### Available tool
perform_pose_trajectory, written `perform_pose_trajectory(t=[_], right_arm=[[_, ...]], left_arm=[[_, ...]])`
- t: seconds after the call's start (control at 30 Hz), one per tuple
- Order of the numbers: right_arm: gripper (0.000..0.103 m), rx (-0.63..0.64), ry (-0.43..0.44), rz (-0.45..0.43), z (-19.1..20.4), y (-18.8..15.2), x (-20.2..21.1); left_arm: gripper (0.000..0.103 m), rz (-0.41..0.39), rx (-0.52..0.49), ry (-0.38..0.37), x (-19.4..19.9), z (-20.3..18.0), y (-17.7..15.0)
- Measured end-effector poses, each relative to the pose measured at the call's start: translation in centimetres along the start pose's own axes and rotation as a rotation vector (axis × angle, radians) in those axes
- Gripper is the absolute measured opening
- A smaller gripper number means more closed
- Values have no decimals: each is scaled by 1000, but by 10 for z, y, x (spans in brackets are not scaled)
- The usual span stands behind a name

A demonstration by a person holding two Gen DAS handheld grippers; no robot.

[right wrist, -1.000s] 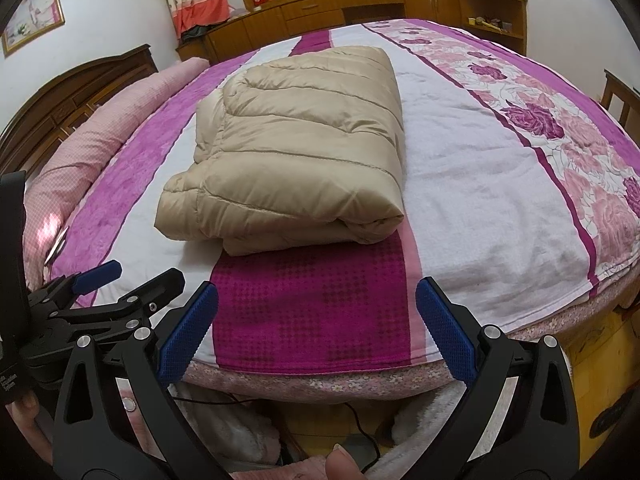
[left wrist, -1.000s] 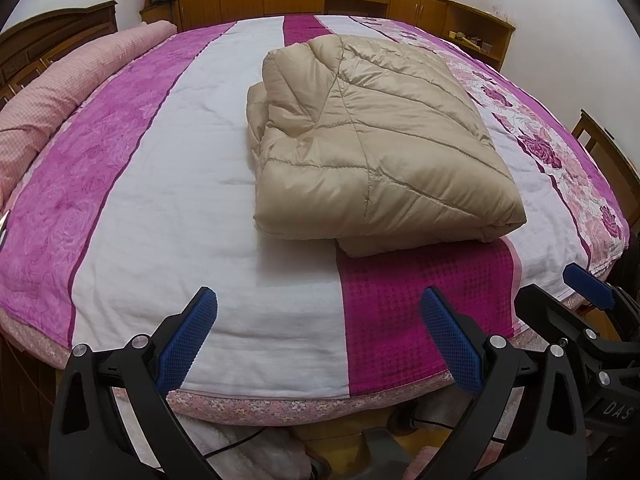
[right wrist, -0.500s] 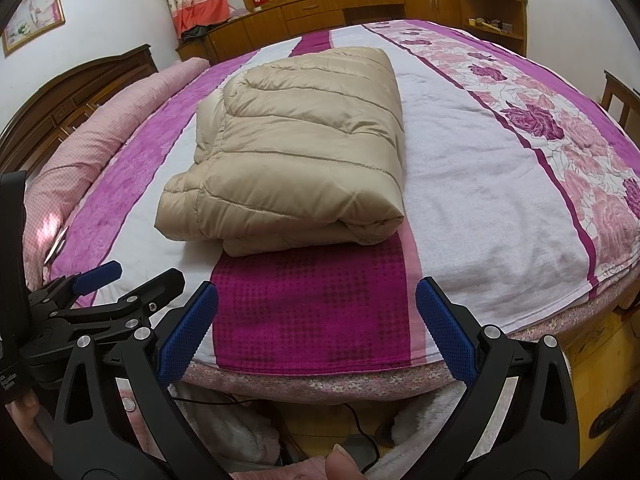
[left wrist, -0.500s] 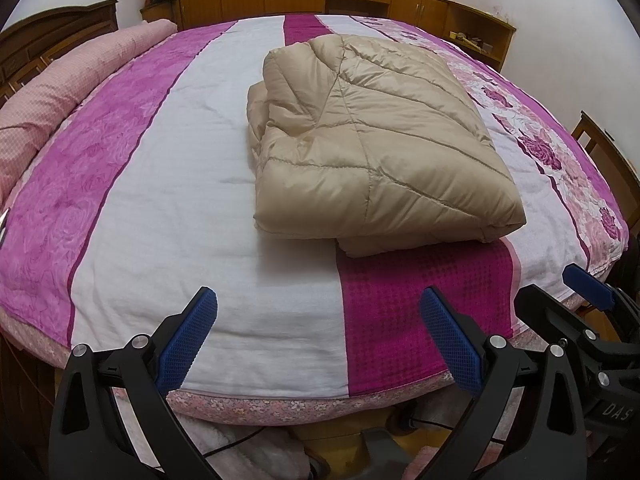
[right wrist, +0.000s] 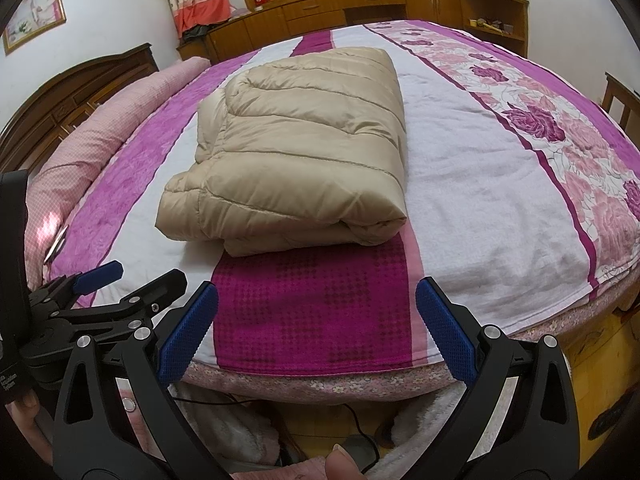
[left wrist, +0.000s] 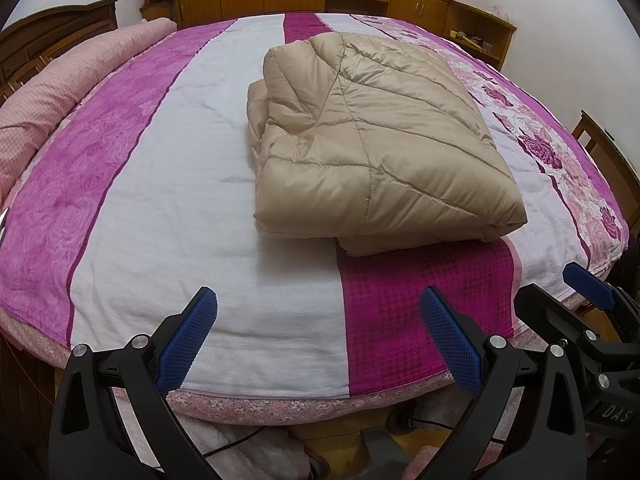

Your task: Fold large clothes

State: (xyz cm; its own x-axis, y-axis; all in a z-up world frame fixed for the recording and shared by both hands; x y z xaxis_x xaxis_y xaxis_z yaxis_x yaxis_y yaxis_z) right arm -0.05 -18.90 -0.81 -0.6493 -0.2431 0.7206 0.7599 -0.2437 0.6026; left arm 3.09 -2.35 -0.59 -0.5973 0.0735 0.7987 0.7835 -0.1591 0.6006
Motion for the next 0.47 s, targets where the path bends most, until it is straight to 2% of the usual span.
perform_pose_trajectory(t=[0.47], right_arm=[[98, 5, -12, -4, -4, 4, -2]], left_arm=[[97, 11, -3, 6, -3, 6, 0]])
Point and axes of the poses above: each gripper's, at about its wrist camera, not at the fingertips, and x roughly against the way its jaws point, z to its left, y to its top, the point moved 5 cm from there along -x, roughly the way its jaws point, and after that the axes turned 7 degrees about -x, right-handed, at the moved point
